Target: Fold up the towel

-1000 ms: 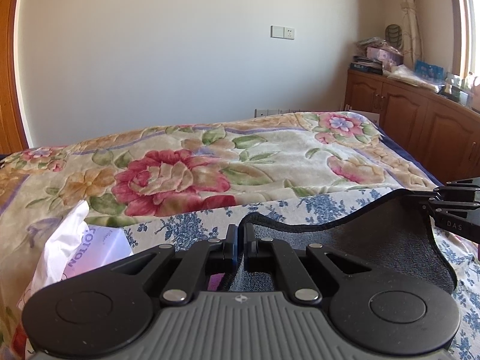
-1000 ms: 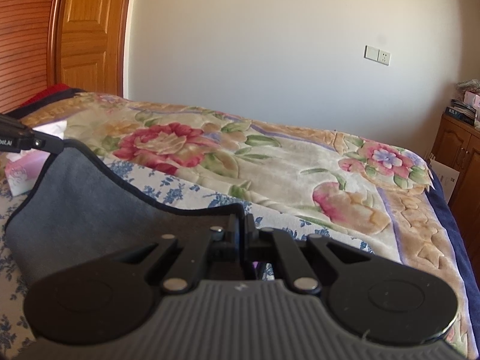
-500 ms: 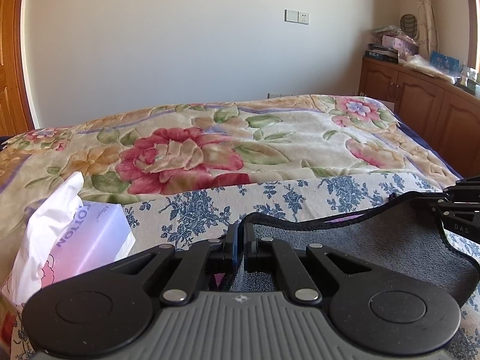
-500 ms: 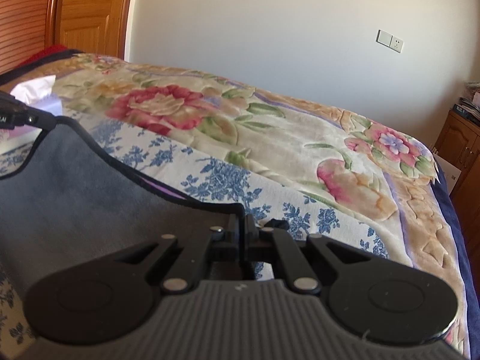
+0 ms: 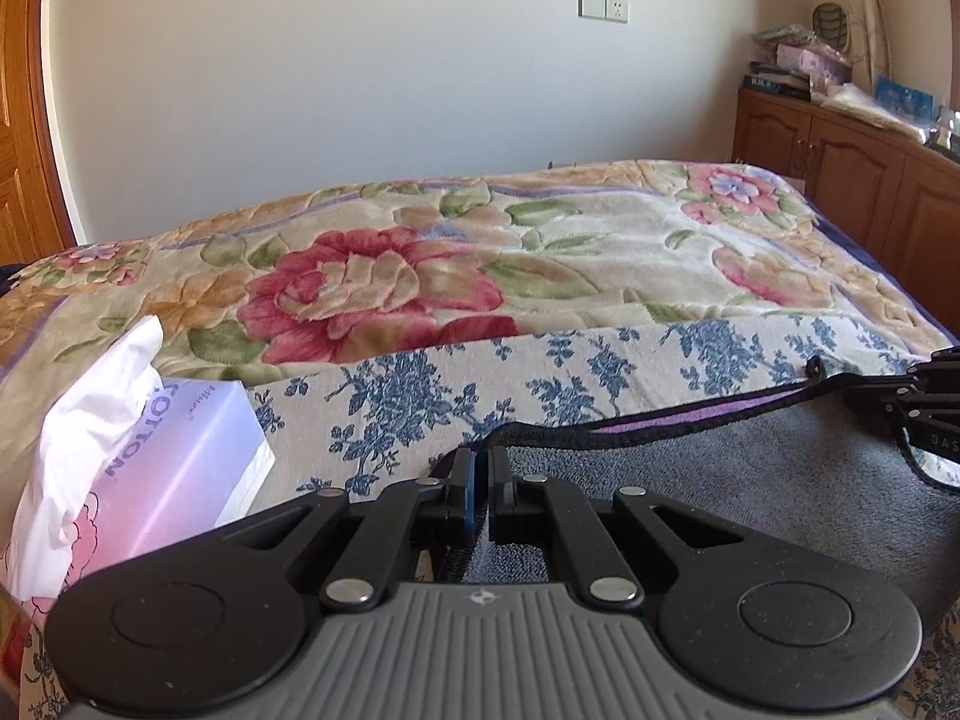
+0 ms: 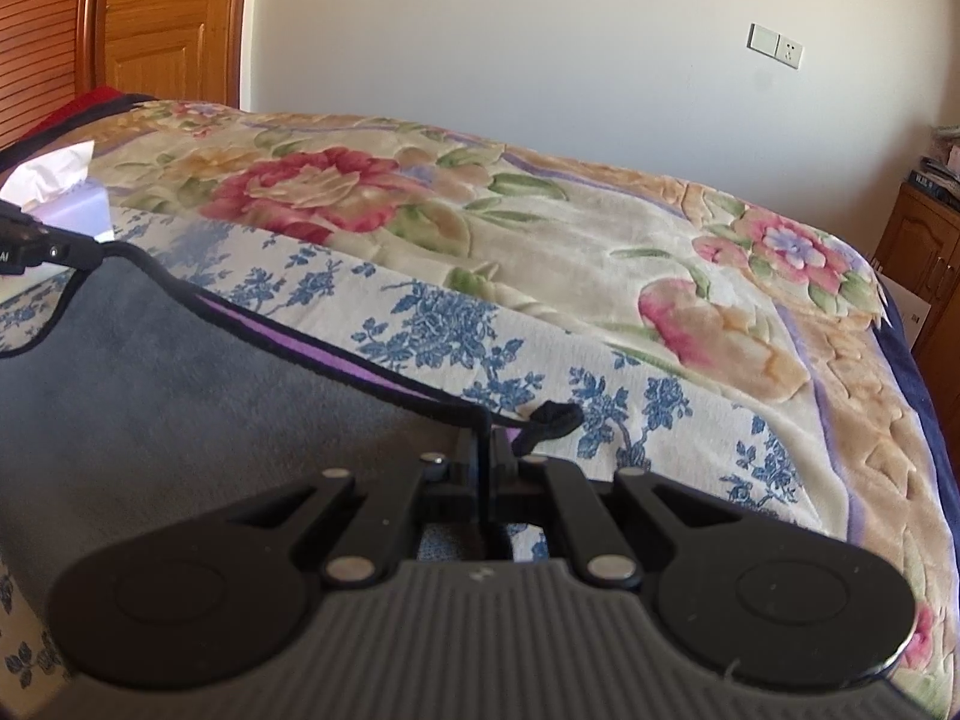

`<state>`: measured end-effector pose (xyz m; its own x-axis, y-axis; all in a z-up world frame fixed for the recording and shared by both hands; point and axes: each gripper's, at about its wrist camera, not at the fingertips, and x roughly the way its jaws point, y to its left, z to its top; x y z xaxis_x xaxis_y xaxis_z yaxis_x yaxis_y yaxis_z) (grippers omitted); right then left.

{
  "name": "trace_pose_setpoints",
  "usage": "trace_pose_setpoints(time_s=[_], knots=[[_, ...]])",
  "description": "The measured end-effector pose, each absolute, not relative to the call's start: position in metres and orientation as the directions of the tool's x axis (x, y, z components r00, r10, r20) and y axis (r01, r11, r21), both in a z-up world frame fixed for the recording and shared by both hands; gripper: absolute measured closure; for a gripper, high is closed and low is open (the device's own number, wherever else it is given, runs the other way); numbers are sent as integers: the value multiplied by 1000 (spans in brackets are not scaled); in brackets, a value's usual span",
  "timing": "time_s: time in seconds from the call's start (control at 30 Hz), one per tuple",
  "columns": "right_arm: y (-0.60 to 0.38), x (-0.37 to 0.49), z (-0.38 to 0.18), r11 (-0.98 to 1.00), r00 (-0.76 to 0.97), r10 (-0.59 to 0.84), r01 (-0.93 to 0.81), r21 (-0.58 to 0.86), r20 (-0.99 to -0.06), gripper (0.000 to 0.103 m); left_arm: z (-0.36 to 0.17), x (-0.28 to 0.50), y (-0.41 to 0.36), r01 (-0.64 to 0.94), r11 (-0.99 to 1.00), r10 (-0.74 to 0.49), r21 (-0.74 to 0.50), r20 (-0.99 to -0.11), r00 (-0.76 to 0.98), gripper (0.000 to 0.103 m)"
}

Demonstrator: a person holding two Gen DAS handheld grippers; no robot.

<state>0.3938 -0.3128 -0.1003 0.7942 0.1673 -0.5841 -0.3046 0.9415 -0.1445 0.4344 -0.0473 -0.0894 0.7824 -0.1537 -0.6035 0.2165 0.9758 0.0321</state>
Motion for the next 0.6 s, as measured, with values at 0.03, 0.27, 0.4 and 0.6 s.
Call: trace_pose_setpoints(time_s=[0.03,0.27,0.4,0.6], knots=[[-313,393,-101,942,793,168,-305,-143,-585,99,-90,435,-47,215,976,-153,31,-605,782,98],[-312,395,-101,945,791,150,-291,-150,-593,71,-91,436,-50,208,977,-136,51,-604,786,85],[-317,390,-97,949,799,167,-289,-125,-578,41,-87,431,-48,179,983,-123,41,-575,809,42],[-320,376,-88,958,801,171,-272,-94,-574,41,-73,414,-45,145,989,-117,13,-525,843,10]])
